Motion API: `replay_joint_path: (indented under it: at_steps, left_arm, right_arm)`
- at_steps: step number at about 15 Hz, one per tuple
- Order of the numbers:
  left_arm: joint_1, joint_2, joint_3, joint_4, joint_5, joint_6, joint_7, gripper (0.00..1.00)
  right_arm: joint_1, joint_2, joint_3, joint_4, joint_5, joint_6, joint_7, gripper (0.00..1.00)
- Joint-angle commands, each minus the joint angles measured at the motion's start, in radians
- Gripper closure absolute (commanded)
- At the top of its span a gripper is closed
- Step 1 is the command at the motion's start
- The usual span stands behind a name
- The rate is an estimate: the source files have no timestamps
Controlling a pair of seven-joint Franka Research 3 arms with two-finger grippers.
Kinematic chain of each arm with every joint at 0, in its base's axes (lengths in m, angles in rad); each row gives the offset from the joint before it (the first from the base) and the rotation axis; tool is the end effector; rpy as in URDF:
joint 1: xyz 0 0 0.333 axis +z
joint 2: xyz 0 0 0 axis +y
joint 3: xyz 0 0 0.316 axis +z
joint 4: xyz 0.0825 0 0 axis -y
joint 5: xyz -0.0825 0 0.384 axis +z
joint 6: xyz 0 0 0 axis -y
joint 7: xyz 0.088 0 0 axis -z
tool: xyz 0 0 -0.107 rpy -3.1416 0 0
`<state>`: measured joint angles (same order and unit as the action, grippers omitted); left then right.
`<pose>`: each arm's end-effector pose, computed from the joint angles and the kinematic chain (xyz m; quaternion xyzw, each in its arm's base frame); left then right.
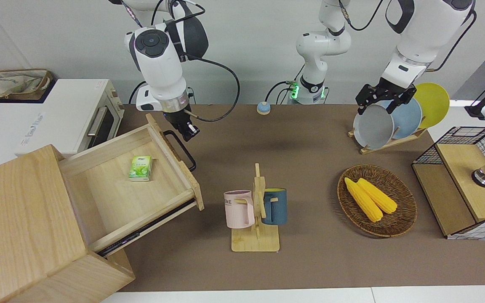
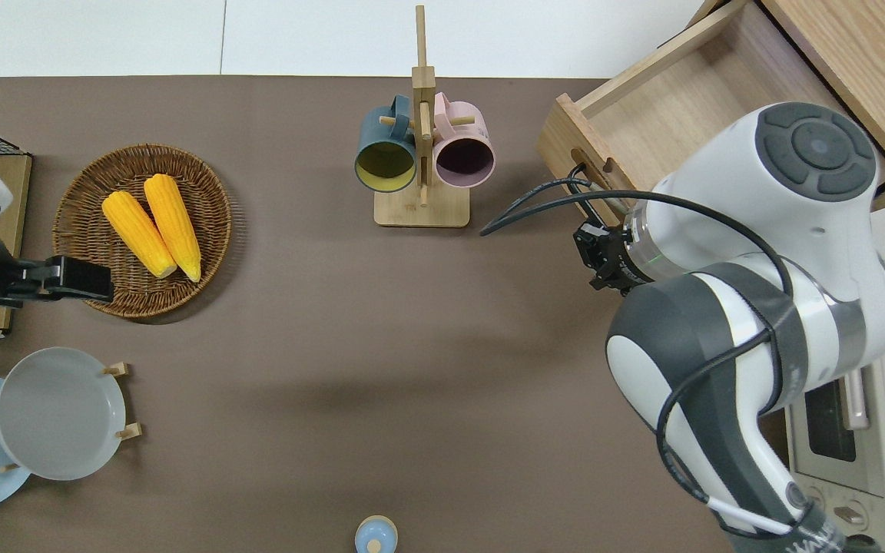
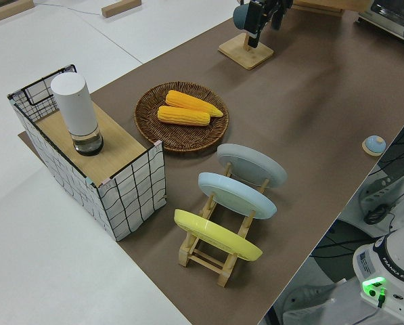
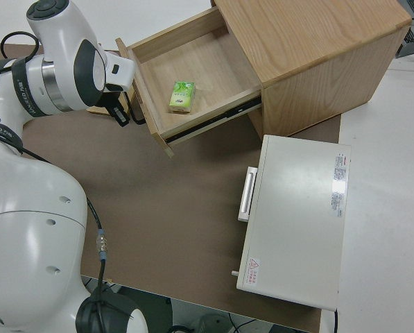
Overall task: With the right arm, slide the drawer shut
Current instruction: 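Place the right gripper against the drawer front beside its black handle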
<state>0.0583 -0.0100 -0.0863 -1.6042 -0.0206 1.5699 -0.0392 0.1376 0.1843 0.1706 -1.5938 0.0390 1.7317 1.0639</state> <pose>0.5503 -0.0179 0.6142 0.9999 0.0057 -0.0125 0.0095 0.5865 0.1825 0.5210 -0.9270 0.3729 0.0390 0.0130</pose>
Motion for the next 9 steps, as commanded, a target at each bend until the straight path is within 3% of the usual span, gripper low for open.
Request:
replay_joint_path:
  at_steps: [1, 4, 6, 9]
  left_arm:
    - [-0.005, -0.010, 0.005, -0.005, 0.010, -0.011, 0.007, 0.00]
    - [-0.005, -0.010, 0.005, -0.005, 0.011, -0.011, 0.007, 0.00]
    - [-0.005, -0.010, 0.005, -0.005, 0.011, -0.011, 0.007, 0.00]
    - [-0.006, -0.010, 0.005, -0.005, 0.011, -0.013, 0.007, 0.00]
  right_arm:
    - [-0.021, 0.021, 0.026, 0.014, 0.028, 0.028, 0.038, 1.000]
    - [-0.030, 0.030, 0.027, 0.021, 0.028, 0.045, 0.044, 1.000]
    - [-0.033, 0.044, 0.058, 0.043, 0.025, 0.045, 0.076, 1.000]
    - [-0.038, 0.060, 0.066, 0.054, 0.019, 0.045, 0.100, 1.000]
